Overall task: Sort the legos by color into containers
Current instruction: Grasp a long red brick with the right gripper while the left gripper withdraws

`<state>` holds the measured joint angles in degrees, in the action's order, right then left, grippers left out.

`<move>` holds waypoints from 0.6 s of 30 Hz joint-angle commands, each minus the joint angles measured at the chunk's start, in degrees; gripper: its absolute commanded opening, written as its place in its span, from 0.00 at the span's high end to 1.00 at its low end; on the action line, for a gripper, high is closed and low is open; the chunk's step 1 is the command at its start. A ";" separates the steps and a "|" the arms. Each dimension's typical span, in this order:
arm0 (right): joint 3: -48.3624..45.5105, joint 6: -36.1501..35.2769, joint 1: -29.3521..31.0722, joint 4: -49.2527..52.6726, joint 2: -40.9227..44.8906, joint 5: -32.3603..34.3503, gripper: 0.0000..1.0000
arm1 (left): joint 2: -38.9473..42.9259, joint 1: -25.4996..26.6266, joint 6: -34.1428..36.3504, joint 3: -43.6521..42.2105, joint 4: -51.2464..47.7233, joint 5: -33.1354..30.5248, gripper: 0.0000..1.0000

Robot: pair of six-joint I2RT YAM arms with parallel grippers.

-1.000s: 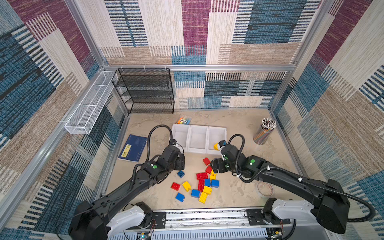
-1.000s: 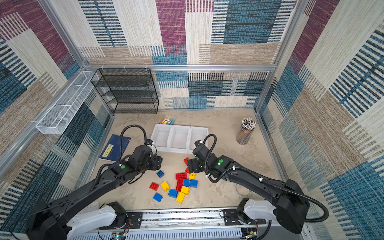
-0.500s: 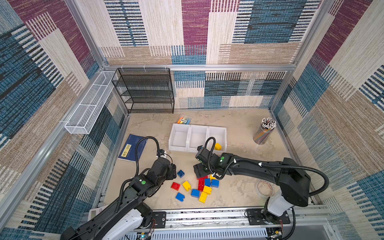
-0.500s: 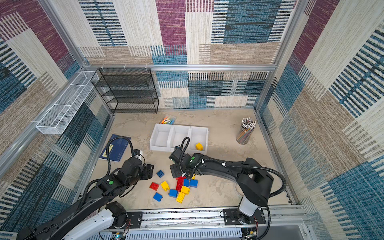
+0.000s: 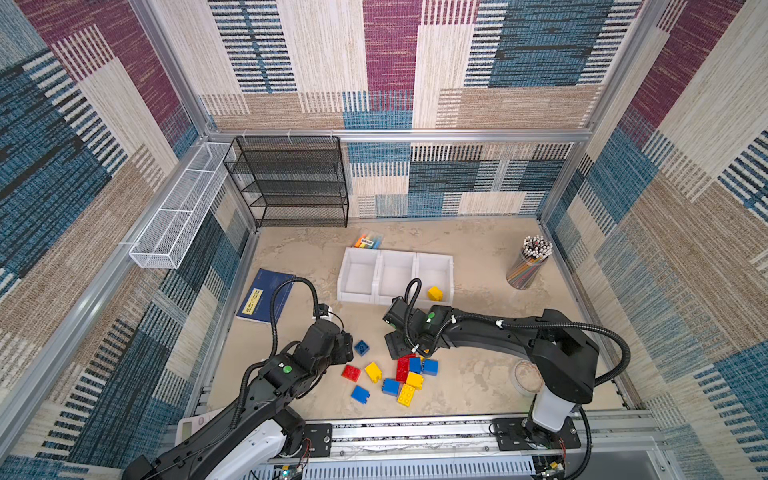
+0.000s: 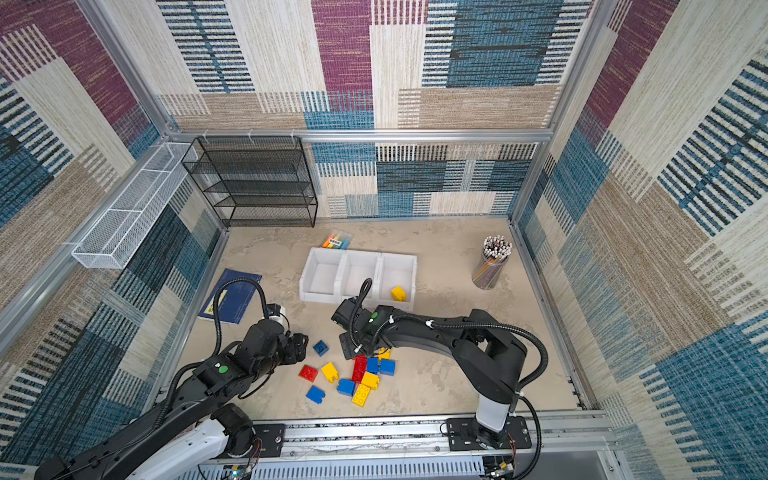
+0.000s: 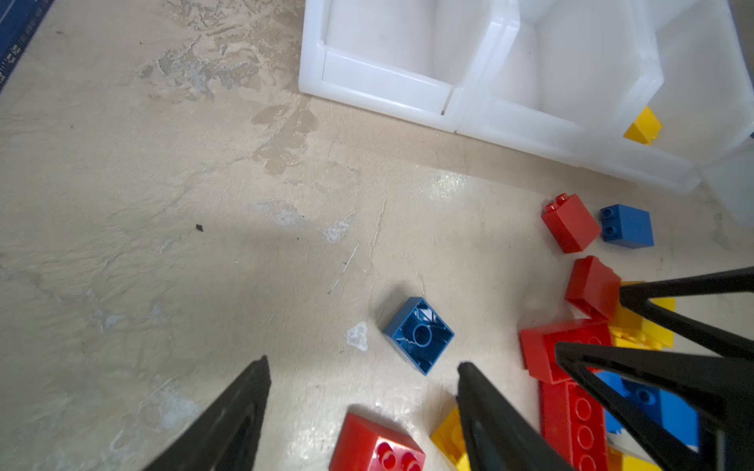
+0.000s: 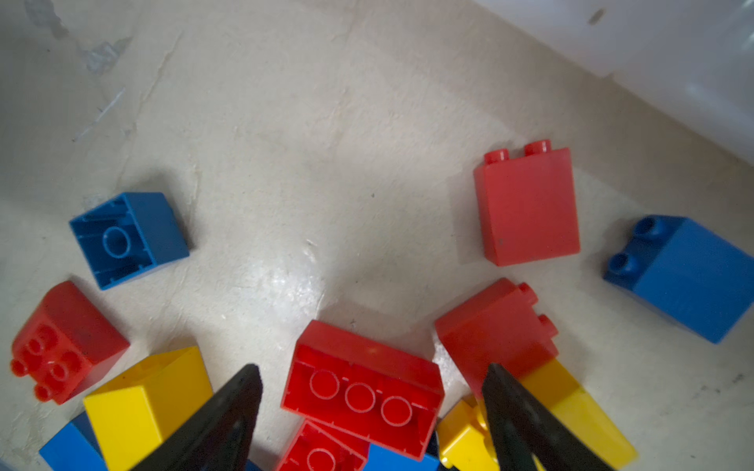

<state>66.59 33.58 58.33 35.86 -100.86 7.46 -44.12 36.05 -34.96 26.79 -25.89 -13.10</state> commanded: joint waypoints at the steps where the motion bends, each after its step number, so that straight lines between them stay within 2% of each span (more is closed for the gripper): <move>1: 0.30 1.30 0.06 0.18 -0.22 -0.78 0.13 | 0.07 -0.10 -1.43 -0.46 1.52 0.36 0.24; 9: -0.31 1.97 1.20 0.13 -0.57 -1.06 0.14 | 0.68 -0.02 -1.22 -0.66 0.80 0.99 0.24; 18: -0.54 3.07 1.57 0.09 -1.28 -1.18 0.20 | 1.12 -0.02 -1.42 -1.39 0.93 1.49 0.24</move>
<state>65.78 35.92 59.77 35.88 -101.67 6.44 -43.07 36.07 -35.66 25.34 -25.85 -11.79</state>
